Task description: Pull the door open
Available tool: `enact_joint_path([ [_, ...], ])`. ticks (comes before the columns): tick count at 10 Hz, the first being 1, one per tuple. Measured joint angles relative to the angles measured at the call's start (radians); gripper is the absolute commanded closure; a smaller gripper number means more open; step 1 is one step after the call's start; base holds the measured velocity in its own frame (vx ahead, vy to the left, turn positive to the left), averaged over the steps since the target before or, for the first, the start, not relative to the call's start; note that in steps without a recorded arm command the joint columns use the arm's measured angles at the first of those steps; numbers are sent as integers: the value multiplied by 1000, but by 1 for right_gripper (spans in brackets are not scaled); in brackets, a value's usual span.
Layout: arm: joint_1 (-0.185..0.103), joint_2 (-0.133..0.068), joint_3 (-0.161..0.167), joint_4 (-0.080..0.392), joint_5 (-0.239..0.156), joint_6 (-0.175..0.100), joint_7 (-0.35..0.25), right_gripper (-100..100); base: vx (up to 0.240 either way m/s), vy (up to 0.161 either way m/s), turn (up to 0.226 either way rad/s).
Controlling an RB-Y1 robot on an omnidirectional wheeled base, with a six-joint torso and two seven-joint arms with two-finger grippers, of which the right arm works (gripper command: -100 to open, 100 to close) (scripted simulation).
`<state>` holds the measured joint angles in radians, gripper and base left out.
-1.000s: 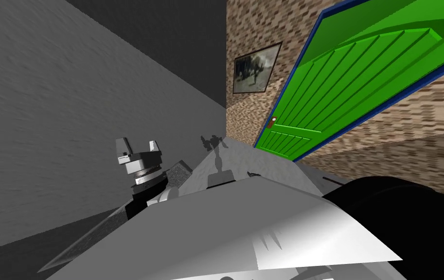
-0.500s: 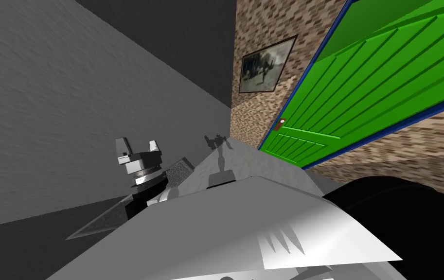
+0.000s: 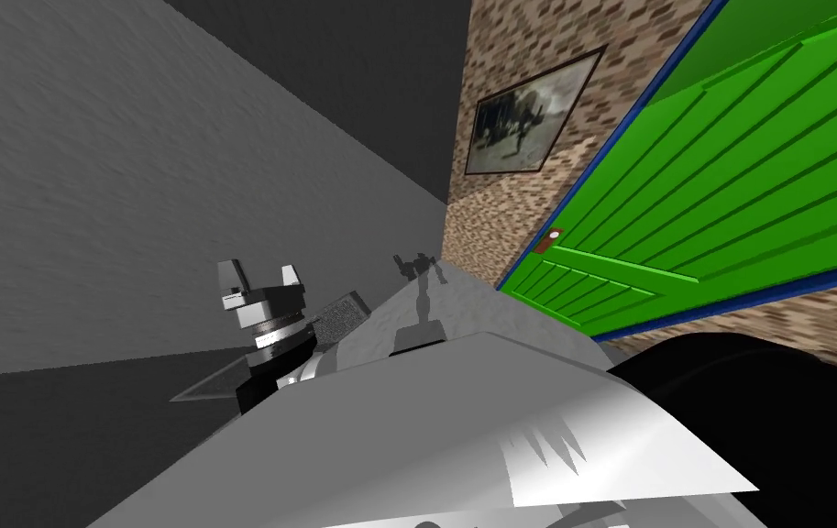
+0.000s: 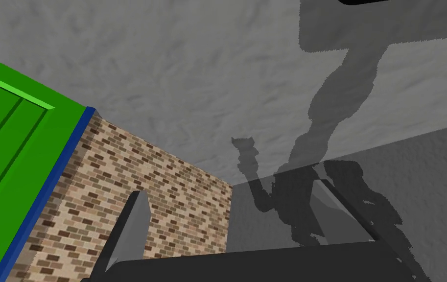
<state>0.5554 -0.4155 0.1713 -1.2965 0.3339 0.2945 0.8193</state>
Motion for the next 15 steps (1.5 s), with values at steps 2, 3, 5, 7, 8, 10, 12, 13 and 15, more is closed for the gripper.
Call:
enact_joint_path([
  [2,8,-20,10,14,0,31,31,-100,8,-88,97],
  [3,8,-25,11,30,2,34,41,-100,6,-54,181],
  [5,-3,-35,16,79,11,47,69,-100,0,-82,216],
  [7,9,-51,27,84,14,90,106,-100,5,-90,166],
  [8,8,-50,26,96,22,98,116,-100,0,-47,38],
  [10,0,-57,29,136,29,100,133,-100,-10,-70,221],
  [12,4,-73,35,159,31,121,163,-100,-6,-92,202],
  [13,0,-79,40,182,34,134,181,-100,-8,-132,257],
  [15,-3,-80,37,232,60,136,202,-100,-1,-75,26],
])
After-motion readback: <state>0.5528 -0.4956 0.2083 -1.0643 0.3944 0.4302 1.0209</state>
